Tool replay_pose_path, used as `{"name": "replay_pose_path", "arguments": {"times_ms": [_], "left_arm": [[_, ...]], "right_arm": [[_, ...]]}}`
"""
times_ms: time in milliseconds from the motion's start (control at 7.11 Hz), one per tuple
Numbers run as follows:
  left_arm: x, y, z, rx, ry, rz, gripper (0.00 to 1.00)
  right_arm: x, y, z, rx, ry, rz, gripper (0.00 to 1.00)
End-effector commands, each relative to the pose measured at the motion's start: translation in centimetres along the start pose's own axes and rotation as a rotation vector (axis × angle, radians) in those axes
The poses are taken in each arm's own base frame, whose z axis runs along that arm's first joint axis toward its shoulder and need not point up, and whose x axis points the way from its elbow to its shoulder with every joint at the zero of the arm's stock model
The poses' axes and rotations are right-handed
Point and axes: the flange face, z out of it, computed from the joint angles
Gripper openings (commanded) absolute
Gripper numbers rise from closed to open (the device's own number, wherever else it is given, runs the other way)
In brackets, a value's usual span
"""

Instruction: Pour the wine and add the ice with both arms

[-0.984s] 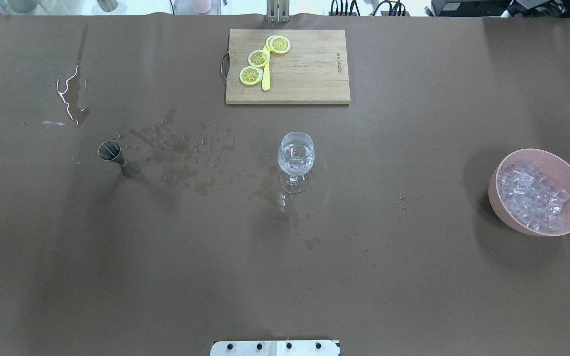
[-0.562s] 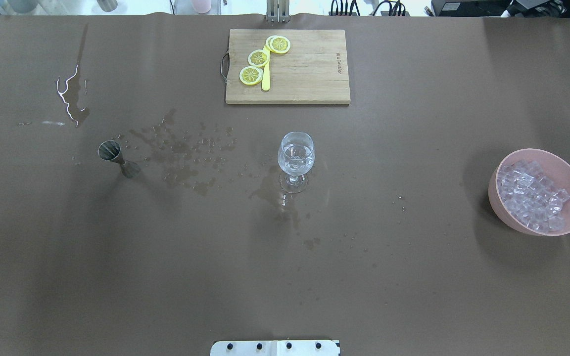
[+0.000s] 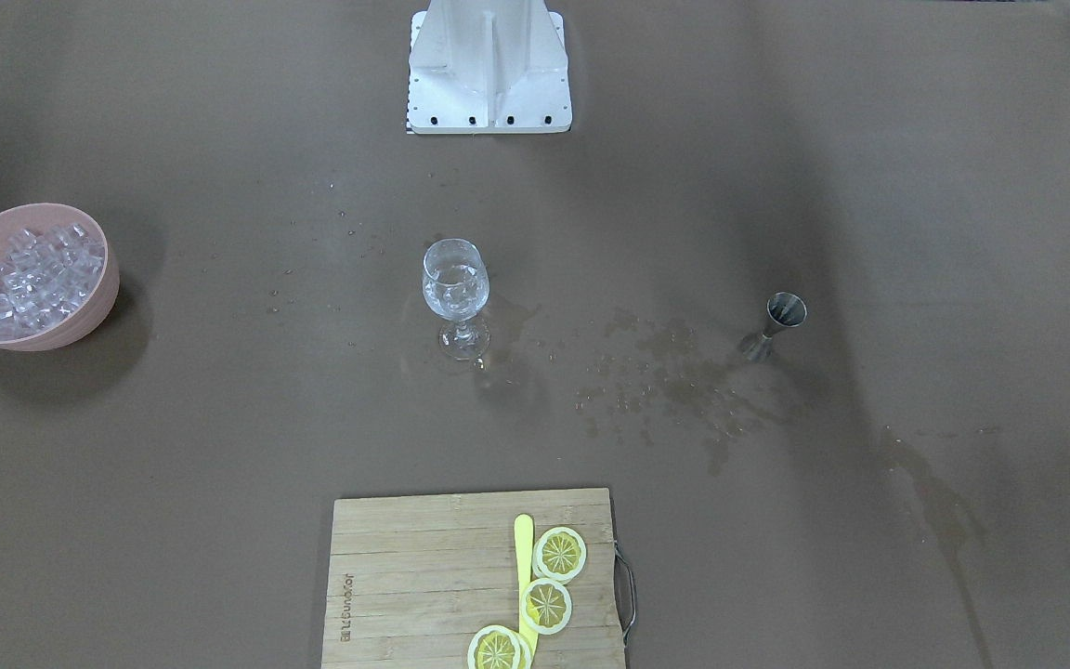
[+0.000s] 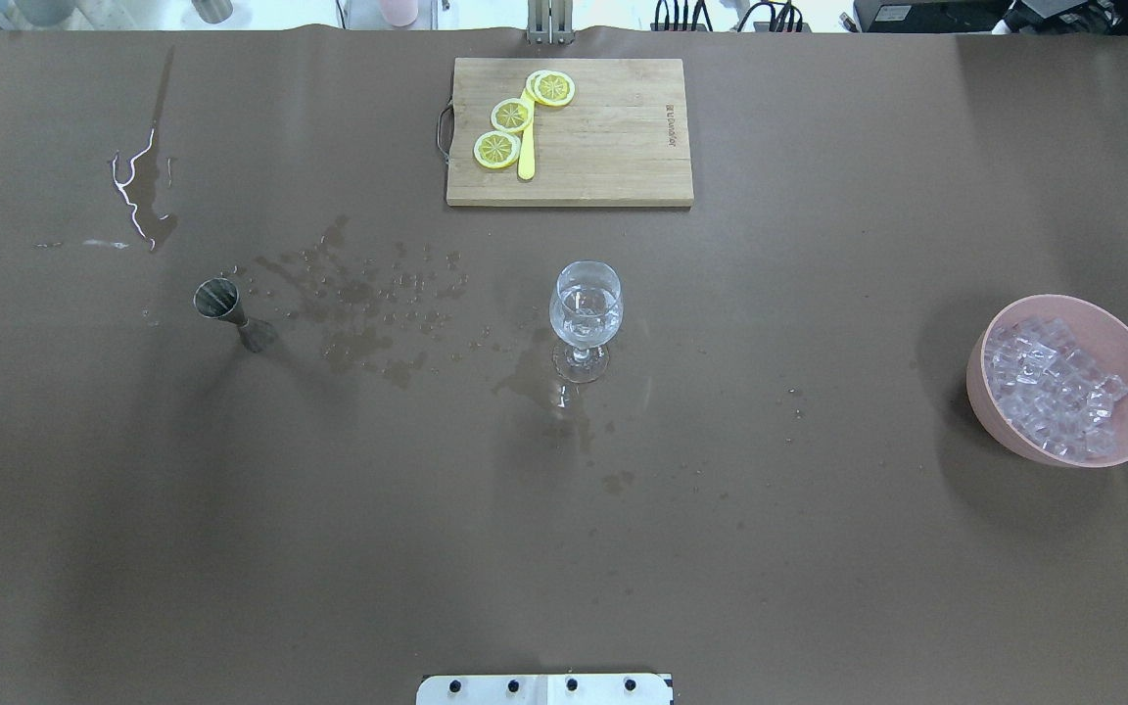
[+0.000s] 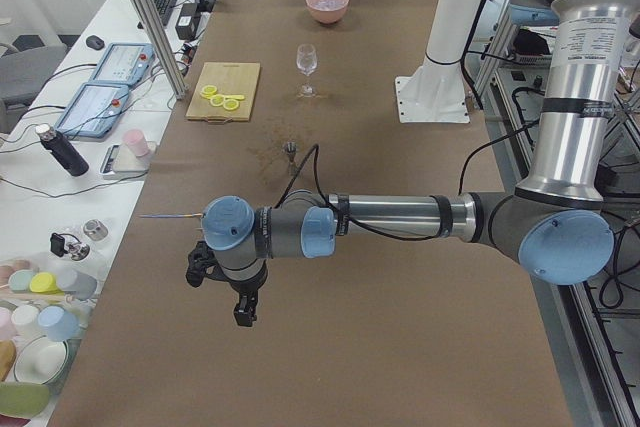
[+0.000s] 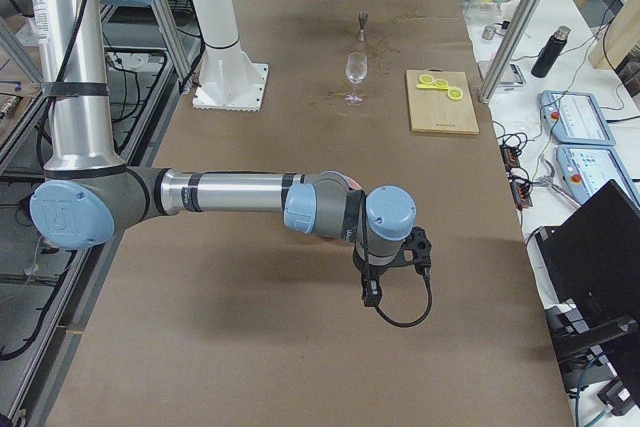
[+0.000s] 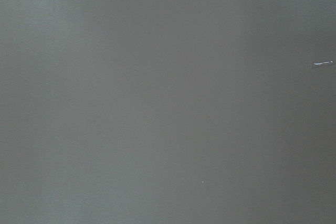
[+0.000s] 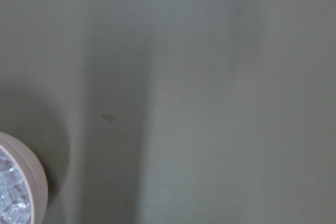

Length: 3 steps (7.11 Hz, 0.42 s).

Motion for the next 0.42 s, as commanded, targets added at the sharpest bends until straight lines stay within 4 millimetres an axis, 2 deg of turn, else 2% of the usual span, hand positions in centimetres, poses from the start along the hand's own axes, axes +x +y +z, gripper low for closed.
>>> {"name": "replay_pose_path", "arguments": {"times_ms": [0, 281], "left_arm": [[0.04, 0.02, 0.02, 0.000, 0.001, -0.002, 0.99], [0.09, 0.00, -0.03, 0.001, 0.001, -0.001, 0.99]], "right_arm": [[0.04, 0.02, -0.07, 0.001, 0.000, 0.001, 1.00], [-0.12, -0.01, -0.33, 0.007, 0.001, -0.002, 1.00]]}}
